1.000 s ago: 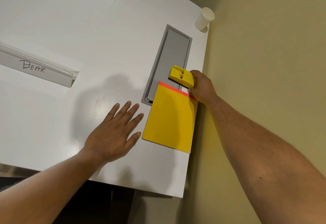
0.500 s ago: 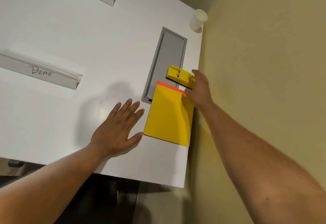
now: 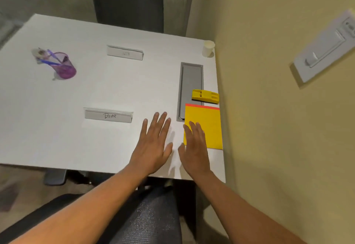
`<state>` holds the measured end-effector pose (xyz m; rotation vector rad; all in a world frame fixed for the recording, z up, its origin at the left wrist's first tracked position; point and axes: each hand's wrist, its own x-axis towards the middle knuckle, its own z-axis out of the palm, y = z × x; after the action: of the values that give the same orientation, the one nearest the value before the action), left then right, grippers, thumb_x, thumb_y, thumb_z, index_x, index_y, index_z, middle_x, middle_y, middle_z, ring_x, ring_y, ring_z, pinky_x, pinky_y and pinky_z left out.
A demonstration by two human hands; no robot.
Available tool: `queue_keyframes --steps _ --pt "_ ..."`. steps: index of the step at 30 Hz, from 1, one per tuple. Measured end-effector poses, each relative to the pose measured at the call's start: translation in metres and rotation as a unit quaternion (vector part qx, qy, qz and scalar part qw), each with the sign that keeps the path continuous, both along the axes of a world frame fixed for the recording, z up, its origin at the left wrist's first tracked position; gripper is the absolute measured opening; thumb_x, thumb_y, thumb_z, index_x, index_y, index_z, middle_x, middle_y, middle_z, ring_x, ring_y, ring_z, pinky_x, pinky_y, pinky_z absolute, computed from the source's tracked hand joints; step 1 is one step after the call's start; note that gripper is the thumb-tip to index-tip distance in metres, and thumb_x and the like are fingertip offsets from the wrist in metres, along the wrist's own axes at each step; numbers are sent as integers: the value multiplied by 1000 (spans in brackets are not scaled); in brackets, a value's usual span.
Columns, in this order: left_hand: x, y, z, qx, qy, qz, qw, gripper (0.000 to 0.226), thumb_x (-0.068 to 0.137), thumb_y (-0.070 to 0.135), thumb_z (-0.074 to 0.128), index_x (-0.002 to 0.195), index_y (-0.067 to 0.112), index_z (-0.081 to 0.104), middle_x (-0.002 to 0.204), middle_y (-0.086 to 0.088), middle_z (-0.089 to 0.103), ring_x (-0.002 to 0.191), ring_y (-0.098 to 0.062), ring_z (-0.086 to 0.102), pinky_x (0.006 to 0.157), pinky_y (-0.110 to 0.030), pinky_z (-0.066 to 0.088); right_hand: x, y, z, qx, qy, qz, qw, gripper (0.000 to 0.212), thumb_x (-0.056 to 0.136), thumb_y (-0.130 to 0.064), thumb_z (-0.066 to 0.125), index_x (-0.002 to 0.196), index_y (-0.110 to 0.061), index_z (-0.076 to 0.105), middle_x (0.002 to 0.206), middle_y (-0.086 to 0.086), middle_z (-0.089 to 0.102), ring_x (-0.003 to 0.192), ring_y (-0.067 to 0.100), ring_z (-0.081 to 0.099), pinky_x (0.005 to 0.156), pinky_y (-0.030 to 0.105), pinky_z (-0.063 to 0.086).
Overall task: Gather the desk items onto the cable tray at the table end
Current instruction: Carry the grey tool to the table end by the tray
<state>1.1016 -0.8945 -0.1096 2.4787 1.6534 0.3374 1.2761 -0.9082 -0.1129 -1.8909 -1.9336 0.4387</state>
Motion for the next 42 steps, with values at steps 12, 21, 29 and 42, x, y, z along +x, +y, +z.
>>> queue_keyframes --steps 12,21,29,42 --pt "-144 -94 70 52 45 193 979 76 109 47 35 169 9 8 179 -10 -1 165 -27 -10 132 -58 3 -145 -6 64 112 3 237 965 66 104 -24 56 163 -8 32 175 11 16 164 32 5 130 58 13" --pt "-243 -169 110 104 51 276 954 76 107 45 38 169 8 14 178 -12 7 165 -32 -1 131 -63 10 -246 -63 105 133 -35 331 933 74 106 -49 36 168 -14 13 177 6 -2 163 27 -12 132 56 3" --pt "-374 -284 117 102 20 361 927 79 106 52 34 169 10 10 179 -10 0 165 -28 -11 132 -60 2 -397 -156 133 155 -67 396 903 75 107 -55 31 168 -17 11 177 5 -5 163 25 -16 132 52 -4" --pt "-544 -490 99 74 38 555 828 81 106 57 26 169 13 1 179 -7 -8 164 -26 -14 132 -59 3 -622 -297 118 152 -111 580 793 76 108 -58 28 169 -17 7 177 7 -6 162 26 -18 131 51 -9"
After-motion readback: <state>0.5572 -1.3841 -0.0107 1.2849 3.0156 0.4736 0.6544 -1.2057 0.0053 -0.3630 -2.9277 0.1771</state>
